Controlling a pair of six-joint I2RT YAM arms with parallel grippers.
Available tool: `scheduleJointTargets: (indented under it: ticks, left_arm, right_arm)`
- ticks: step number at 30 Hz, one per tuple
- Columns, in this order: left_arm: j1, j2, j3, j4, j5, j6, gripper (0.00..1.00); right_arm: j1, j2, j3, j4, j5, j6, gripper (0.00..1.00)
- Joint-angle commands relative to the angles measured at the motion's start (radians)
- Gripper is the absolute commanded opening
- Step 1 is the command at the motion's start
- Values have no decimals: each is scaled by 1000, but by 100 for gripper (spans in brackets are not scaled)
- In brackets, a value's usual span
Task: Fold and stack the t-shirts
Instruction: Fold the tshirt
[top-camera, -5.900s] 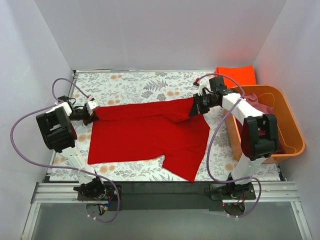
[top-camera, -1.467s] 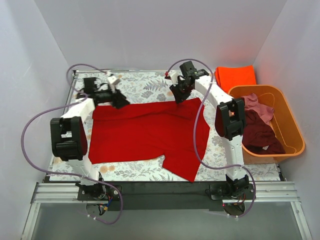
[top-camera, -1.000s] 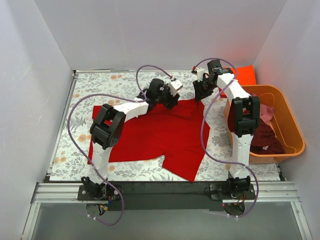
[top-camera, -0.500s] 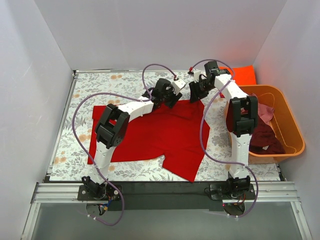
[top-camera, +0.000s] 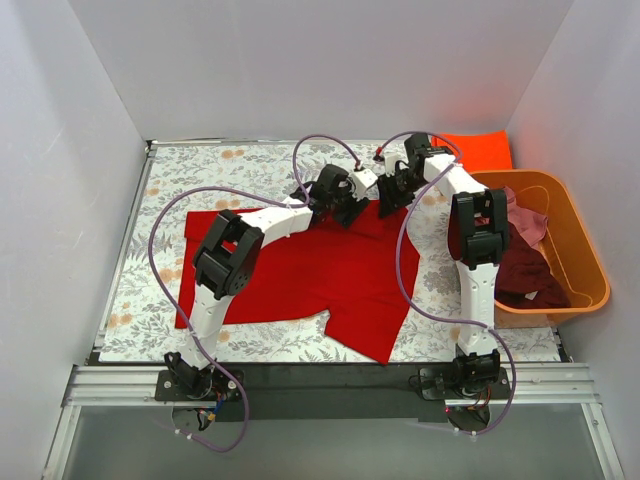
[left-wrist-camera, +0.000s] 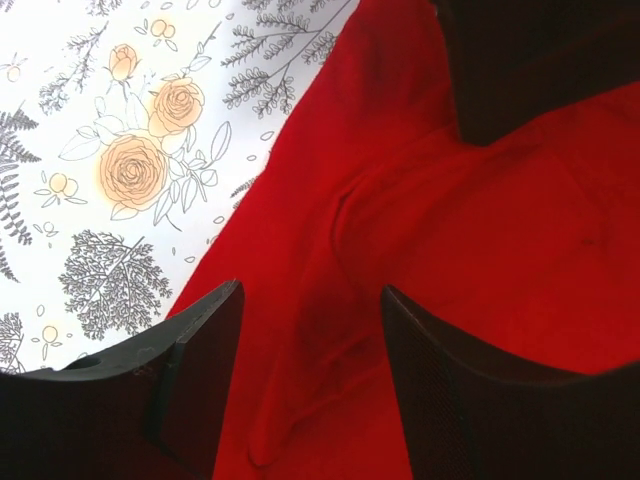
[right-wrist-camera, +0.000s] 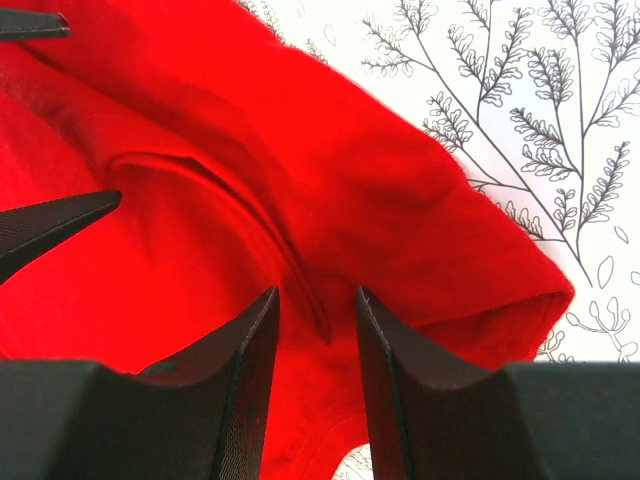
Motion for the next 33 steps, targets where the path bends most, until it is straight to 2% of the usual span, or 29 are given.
scheduleJointTargets:
  ticks: [1, 9, 13, 21, 24, 25, 27, 28, 32, 33]
  left_arm:
    - [-3, -48, -10, -13, -9, -8, 56]
    - [-3, -2, 24, -53, -81, 12, 56]
    - [0, -2, 42, -53, -167, 28, 55]
    - [20, -13, 79, -55, -172, 65, 54]
    - [27, -7, 90, -72, -150, 74, 48]
    - [29, -5, 94, -79, -142, 75, 40]
    - [35, -1, 105, -98, -115, 72, 29]
    - [37, 1, 108, -102, -103, 72, 16]
    - [44, -1, 114, -121, -47, 66, 3]
    - [47, -14, 119, -130, -29, 49, 3]
  right_arm:
    - [1, 3, -4, -6, -16, -15, 43]
    - [1, -26, -23, -8, -39, -18, 40]
    - [1, -37, -39, -9, -42, -21, 38]
    - [10, -37, -46, -9, -46, -23, 37]
    - [13, -40, -46, -11, -46, -27, 37]
    - [13, -44, -46, -11, -48, -27, 37]
    - [13, -46, -46, -12, -54, -29, 36]
    - [13, -47, -46, -11, -56, -29, 36]
    - [12, -49, -47, -12, -68, -30, 32]
    - [12, -50, -47, -14, -68, -30, 30]
